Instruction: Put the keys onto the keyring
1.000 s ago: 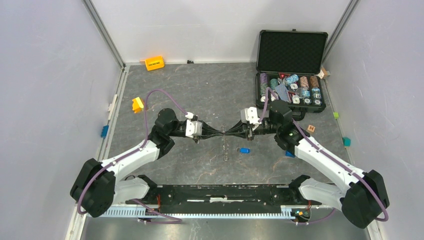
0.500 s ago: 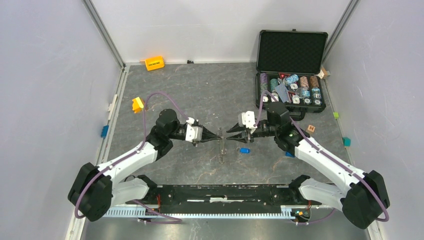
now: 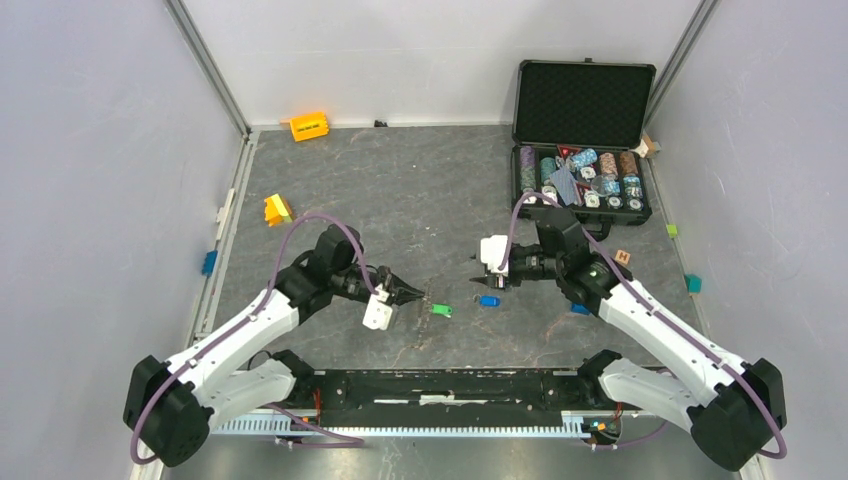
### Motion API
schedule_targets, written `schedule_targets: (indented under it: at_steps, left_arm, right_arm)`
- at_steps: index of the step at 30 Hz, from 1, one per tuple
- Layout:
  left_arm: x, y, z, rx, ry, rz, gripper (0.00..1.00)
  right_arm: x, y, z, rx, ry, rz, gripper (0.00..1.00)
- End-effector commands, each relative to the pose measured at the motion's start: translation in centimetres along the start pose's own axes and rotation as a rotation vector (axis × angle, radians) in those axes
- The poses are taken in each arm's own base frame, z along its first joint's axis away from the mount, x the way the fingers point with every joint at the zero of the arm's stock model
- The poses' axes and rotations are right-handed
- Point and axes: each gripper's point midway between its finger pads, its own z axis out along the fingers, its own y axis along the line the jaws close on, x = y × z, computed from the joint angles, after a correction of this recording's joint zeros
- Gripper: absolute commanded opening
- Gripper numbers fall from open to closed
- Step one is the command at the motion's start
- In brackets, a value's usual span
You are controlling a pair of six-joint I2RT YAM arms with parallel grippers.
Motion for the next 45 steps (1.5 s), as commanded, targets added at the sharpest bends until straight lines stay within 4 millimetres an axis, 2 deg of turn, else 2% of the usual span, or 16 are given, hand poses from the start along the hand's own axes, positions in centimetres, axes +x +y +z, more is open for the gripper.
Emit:
schedule_targets:
  at_steps: [1, 13, 21, 24, 34, 45]
  left_arm:
    - [-0.5, 1.4, -1.3, -0.011, 0.076, 0.188, 0.02]
    - [-0.6, 1.9, -1.2, -0.009, 0.072, 0.153, 0.02]
    - [-0.8, 1.6, -1.0, -0.002, 0.054, 0.103, 0.02]
    - [-0.7, 1.4, -0.9, 0.002, 0.052, 0.088, 0.02]
    - [-0.8, 1.4, -0.8, 0.004, 0.045, 0.072, 0.02]
    - [-1.0, 1.4, -0.9, 0.001, 0.041, 0.070, 0.02]
  right_arm:
    - [3.0, -0.4, -0.4, 0.050, 0.115, -0.031, 0.51]
    - [10.5, 1.5, -0.2, -0.017, 0.346, -0.016, 0.49]
    - [14.3, 3.0, 0.3, -0.145, 0.450, 0.090, 0.50]
    - [14.7, 3.1, 0.9, -0.163, 0.444, 0.127, 0.50]
    - [13.7, 2.1, 3.4, -0.172, 0.360, 0.220, 0.44]
    - [14.9, 2.0, 4.6, -0.192, 0.387, 0.356, 0.44]
